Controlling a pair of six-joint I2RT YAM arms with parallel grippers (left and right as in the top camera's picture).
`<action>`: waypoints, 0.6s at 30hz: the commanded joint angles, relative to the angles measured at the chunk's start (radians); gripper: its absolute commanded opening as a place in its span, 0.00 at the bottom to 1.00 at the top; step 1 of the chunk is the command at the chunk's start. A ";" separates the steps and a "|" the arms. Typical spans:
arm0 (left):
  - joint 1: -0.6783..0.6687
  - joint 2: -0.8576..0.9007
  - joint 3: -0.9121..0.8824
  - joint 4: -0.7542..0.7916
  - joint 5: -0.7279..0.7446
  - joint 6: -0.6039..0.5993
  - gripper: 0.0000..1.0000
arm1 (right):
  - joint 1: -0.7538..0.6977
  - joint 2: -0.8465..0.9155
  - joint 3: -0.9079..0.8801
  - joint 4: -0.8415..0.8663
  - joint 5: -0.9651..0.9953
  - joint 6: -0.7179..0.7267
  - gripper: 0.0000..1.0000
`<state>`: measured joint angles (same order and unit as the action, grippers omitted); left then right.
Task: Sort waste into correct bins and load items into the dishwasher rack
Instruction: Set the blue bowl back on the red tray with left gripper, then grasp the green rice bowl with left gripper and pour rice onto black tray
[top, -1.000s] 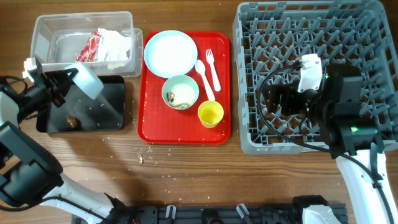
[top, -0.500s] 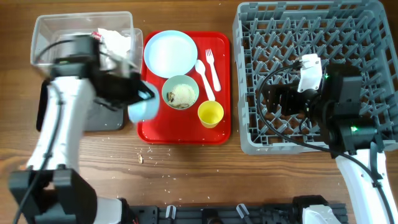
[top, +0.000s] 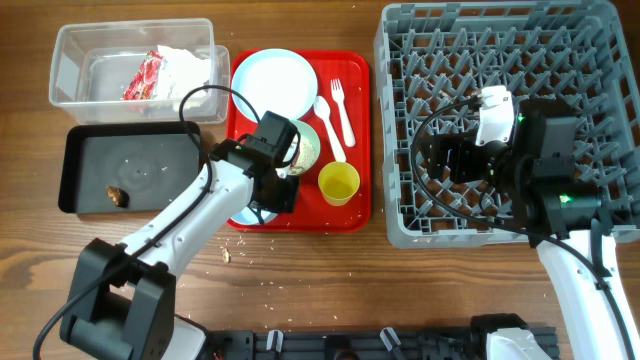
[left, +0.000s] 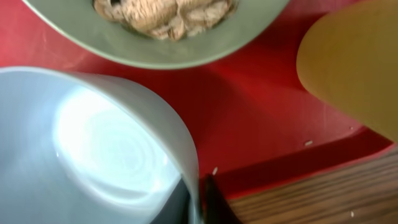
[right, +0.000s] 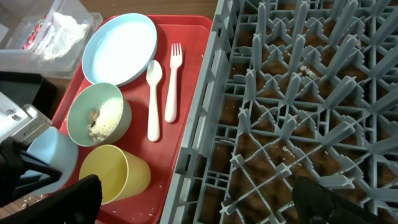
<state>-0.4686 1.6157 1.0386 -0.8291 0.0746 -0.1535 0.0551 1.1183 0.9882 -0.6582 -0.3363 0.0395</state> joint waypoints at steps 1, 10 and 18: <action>-0.001 0.003 -0.001 0.011 -0.024 -0.007 0.36 | -0.004 0.004 0.018 0.002 -0.003 -0.010 1.00; -0.001 0.008 0.235 0.049 0.003 0.337 0.71 | -0.004 0.004 0.018 0.005 -0.006 -0.010 1.00; -0.001 0.204 0.235 0.215 0.039 0.409 0.68 | -0.004 0.004 0.018 0.006 -0.006 -0.010 1.00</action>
<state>-0.4686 1.7668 1.2675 -0.6453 0.0765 0.2150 0.0551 1.1183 0.9882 -0.6575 -0.3363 0.0395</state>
